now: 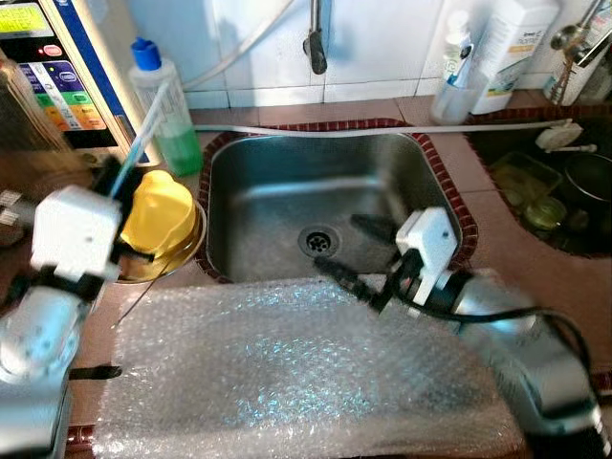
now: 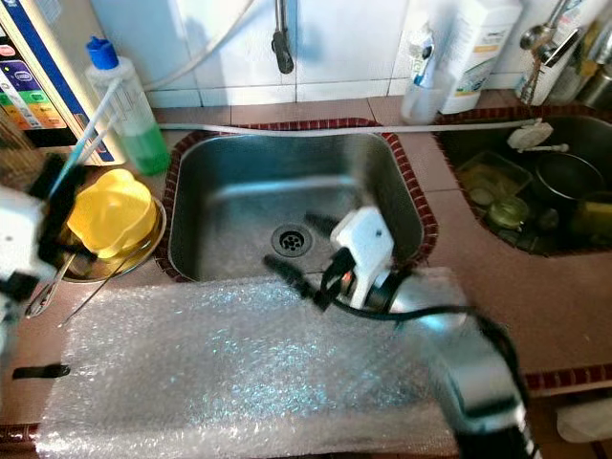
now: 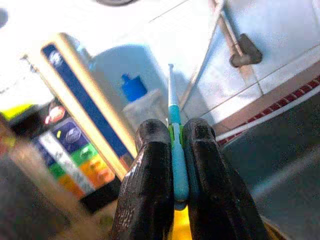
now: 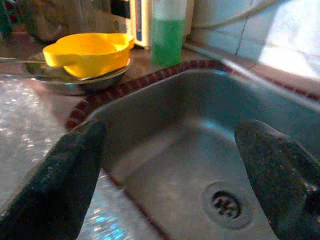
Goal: Kitchen organization
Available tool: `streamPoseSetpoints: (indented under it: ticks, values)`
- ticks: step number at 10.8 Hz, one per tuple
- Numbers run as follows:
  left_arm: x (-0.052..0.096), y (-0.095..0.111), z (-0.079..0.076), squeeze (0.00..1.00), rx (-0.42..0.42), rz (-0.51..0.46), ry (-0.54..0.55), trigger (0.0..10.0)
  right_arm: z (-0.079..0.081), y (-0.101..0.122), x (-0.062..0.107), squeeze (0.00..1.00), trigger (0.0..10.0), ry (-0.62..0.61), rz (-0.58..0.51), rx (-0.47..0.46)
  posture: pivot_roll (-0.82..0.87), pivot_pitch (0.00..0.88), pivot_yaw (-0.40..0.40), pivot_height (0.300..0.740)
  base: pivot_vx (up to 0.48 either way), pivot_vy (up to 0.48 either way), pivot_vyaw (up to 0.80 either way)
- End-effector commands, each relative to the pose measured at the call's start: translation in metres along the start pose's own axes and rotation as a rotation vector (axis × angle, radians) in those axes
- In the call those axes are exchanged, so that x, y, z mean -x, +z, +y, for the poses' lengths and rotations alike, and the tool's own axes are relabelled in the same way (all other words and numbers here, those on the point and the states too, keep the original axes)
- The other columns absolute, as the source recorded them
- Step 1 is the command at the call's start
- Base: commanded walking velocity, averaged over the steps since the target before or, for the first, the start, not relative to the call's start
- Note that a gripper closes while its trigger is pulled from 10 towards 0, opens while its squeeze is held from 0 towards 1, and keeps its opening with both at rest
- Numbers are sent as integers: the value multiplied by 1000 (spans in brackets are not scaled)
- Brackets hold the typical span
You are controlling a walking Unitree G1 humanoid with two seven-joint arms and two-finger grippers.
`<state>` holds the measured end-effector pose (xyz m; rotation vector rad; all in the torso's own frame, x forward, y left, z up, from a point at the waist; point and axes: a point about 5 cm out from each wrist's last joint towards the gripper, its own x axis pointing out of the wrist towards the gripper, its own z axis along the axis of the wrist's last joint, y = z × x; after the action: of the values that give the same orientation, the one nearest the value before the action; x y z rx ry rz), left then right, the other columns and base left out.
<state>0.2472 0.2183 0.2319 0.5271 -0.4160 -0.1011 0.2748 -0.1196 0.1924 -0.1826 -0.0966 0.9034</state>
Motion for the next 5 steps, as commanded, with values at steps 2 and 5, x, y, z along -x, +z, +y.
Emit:
streamPoseSetpoints:
  ticks: [2,5]
  values:
    - [-8,7,-19,0,-76,-43,-162,0,-5,11,-4,0,10000,48,10,214,-80,149,41,740,0,0,0]
    - [-15,17,-51,0,-68,-92,-368,0,-8,17,-7,0,10000,104,23,388,-80,150,43,740,0,0,0]
